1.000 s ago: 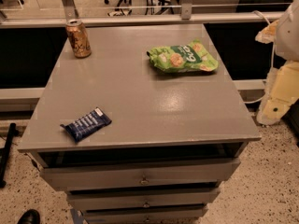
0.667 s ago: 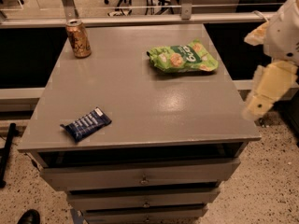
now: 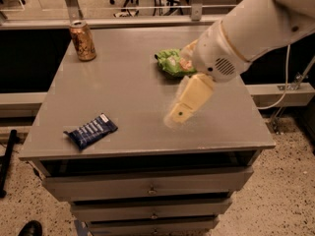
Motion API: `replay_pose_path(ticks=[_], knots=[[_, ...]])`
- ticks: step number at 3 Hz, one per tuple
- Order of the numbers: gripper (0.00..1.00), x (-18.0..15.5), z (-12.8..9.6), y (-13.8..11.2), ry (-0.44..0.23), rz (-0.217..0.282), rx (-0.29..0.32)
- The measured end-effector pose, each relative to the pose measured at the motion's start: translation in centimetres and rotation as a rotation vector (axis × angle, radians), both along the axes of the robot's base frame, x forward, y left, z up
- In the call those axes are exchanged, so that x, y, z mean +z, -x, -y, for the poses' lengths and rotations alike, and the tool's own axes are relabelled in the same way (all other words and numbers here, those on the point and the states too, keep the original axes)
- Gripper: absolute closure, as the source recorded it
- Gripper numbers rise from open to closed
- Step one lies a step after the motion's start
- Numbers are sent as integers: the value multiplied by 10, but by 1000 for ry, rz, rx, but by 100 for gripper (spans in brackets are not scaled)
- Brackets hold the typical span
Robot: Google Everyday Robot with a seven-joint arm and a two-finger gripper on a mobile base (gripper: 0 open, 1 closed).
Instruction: Move rxbar blueberry near orange can
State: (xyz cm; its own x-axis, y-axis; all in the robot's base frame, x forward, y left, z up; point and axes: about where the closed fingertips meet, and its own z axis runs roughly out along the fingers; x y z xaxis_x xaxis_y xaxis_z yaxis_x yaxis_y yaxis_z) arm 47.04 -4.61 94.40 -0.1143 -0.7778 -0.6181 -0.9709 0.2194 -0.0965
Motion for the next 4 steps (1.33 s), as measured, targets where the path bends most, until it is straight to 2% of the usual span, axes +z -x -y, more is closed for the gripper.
replay_pose_path(ticks=[1, 2, 3, 4], knots=[[0, 3, -13, -2, -26, 16, 4], [0, 2, -18, -5, -28, -19, 74], [0, -20, -51, 4, -42, -18, 181], [0, -80, -97, 24, -45, -47, 268]])
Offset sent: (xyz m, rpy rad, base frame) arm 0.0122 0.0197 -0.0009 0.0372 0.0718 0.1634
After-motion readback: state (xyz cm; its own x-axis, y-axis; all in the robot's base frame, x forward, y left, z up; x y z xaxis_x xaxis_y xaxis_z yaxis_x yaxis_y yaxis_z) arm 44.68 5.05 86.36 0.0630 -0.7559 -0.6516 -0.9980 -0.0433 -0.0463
